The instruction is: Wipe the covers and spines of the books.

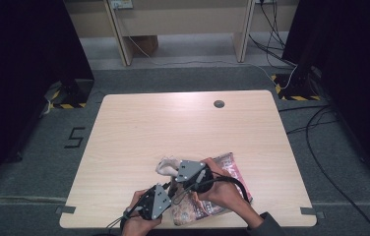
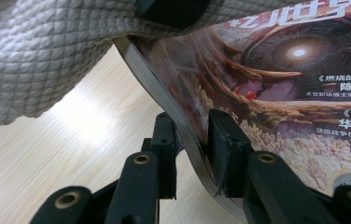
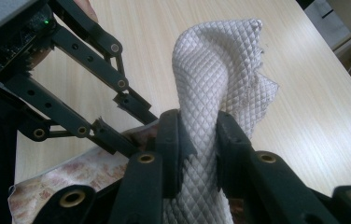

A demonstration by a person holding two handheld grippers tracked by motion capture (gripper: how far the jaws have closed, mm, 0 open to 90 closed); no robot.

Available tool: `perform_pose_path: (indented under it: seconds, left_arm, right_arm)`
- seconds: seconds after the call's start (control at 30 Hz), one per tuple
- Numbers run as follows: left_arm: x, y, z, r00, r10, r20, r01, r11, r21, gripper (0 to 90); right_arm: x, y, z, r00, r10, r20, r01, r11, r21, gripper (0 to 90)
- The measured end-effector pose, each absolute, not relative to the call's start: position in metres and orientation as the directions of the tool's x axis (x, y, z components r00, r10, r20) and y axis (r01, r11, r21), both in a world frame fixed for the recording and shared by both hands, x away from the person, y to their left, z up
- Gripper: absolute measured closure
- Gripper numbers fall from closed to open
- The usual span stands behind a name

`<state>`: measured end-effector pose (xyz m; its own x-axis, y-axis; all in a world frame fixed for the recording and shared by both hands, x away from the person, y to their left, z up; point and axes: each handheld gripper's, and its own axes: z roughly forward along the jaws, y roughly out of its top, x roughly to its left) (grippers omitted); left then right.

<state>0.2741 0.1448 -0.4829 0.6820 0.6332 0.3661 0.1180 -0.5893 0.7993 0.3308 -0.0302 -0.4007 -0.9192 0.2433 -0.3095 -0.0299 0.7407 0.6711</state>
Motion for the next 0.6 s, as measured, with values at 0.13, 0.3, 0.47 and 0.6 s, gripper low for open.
perform_pose_path:
  seconds: [0.13,0.3,0.47,0.6]
  left_arm:
    - [0.274,0.145,-0.482,0.683,0.631,0.367,0.116,-0.59,0.799,72.8]
    - [0.274,0.145,-0.482,0.682,0.632,0.367,0.116,-0.589,0.8,72.4]
    - [0.274,0.145,-0.483,0.684,0.634,0.362,0.12,-0.586,0.801,72.3]
    - [0.275,0.145,-0.482,0.685,0.632,0.363,0.12,-0.589,0.799,72.3]
  right_arm:
    - [0.334,-0.034,-0.4,-0.921,0.257,-0.293,-0.013,0.732,0.682,75.4]
    - [0.34,-0.046,-0.396,-0.913,0.289,-0.288,0.008,0.718,0.696,75.5]
    - [0.345,-0.065,-0.389,-0.895,0.346,-0.28,0.044,0.695,0.718,75.6]
    - [0.349,-0.085,-0.386,-0.877,0.389,-0.283,0.071,0.686,0.725,75.6]
